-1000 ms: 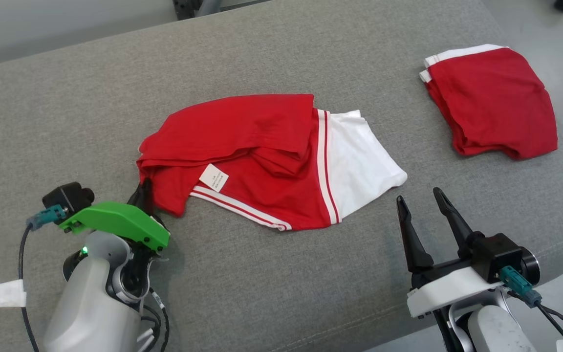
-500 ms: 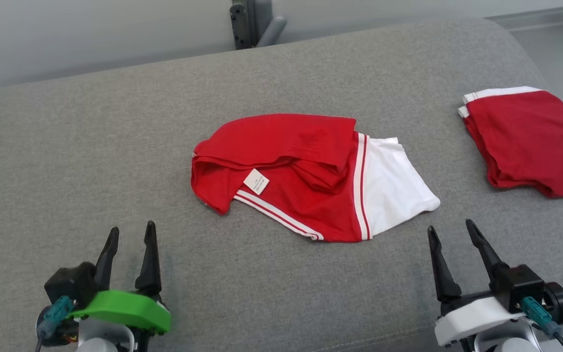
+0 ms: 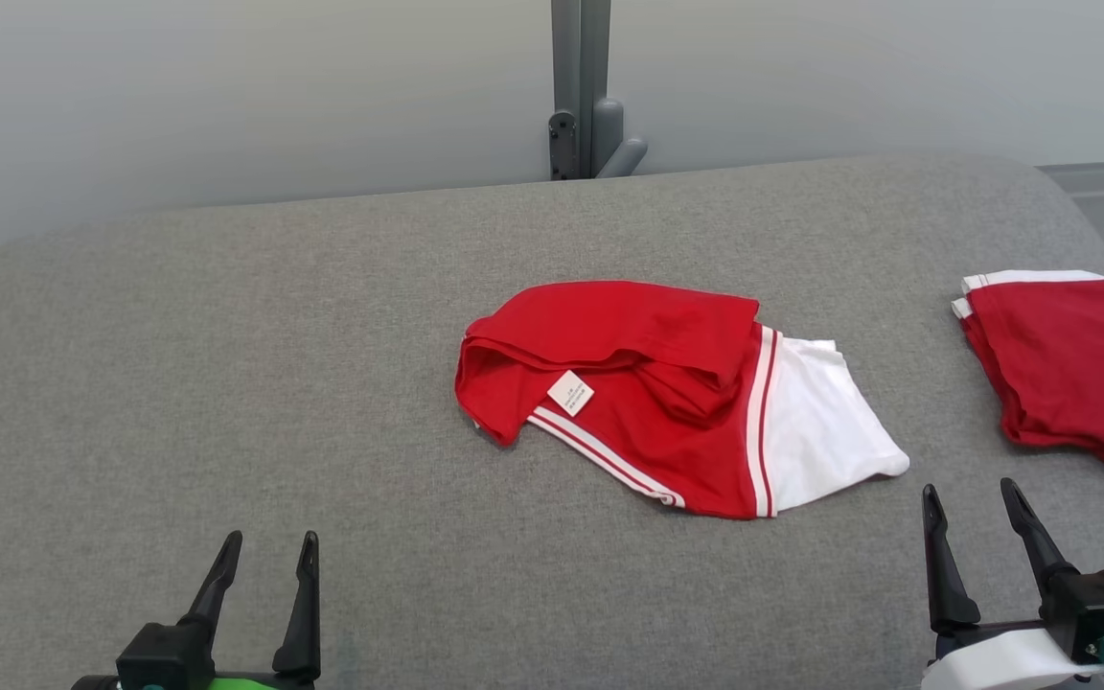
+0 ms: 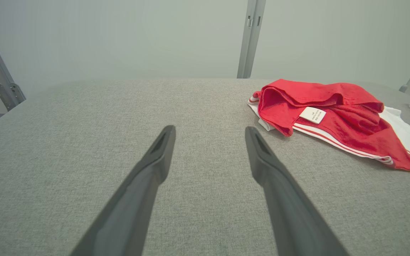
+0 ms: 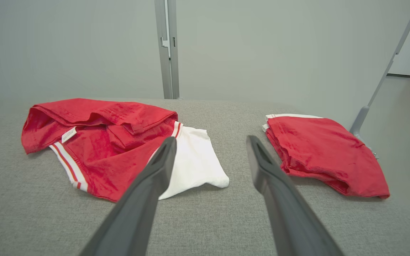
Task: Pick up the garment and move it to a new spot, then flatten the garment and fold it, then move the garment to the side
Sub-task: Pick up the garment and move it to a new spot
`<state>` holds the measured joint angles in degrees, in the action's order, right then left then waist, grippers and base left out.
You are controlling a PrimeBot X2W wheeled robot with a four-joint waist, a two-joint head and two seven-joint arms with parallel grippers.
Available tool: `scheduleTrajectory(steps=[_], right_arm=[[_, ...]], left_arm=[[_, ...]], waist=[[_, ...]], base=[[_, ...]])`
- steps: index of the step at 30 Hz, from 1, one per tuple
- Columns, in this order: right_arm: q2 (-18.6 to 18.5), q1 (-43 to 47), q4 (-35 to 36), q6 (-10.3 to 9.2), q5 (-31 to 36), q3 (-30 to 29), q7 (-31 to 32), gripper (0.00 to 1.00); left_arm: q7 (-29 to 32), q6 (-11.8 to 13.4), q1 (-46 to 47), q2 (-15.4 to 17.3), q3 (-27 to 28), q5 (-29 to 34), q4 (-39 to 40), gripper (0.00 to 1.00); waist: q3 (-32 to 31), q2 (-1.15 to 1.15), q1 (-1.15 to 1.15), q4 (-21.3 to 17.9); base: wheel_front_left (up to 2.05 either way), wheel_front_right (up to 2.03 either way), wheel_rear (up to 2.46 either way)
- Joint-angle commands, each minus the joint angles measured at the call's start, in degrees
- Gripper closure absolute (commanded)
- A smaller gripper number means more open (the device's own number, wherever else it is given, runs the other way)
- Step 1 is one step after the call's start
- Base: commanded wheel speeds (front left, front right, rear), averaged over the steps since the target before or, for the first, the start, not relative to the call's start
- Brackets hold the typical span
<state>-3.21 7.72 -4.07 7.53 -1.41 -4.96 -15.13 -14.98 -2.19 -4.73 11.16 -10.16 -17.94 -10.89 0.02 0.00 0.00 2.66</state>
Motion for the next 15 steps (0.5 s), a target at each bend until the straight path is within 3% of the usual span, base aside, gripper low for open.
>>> scheduleTrajectory(steps=[1, 15], right_arm=[[0.02, 0.83, 0.21, -0.09, -0.25, -0.39, 0.0, 0.0], [0.29, -0.21, 0.35, -0.09, -0.98, -0.26, 0.0, 0.0]], left_arm=[[-0.28, -0.6, -1.0, -0.45, 0.64, 1.03, 0.37, 0.0], [-0.25, -4.4, 0.33, -2.36, 4.86, 6.05, 0.92, 0.0]], waist=[[-0.97, 0.0, 0.0, 0.71], [-0.36, 0.0, 0.0, -0.34]], base=[[0.0, 0.0, 0.0], [0.0, 0.0, 0.0]])
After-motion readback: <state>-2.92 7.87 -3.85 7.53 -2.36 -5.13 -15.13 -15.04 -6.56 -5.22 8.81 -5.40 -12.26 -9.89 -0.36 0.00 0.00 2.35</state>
